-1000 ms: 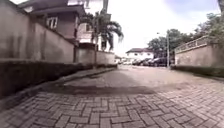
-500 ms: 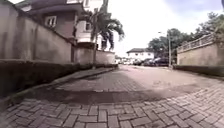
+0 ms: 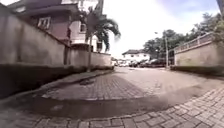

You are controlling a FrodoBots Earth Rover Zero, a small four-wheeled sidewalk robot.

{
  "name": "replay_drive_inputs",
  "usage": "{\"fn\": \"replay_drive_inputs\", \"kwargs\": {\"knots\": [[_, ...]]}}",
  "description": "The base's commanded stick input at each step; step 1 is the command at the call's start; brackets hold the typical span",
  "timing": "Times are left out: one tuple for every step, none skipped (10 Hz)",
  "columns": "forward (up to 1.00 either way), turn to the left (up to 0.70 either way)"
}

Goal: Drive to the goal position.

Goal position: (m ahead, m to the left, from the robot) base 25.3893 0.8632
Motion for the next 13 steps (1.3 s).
{"fn": "replay_drive_inputs", "kwargs": {"knots": [[0.69,0.03],[0.69,-0.07],[0.69,-0.33],[0.69,-0.35],[0.69,0.03],[0.69,0.03],[0.69,0.03],[0.69,0.03],[0.69,0.03],[0.69,0.03],[0.69,0.03],[0.69,-0.08],[0.69,-0.21]]}}
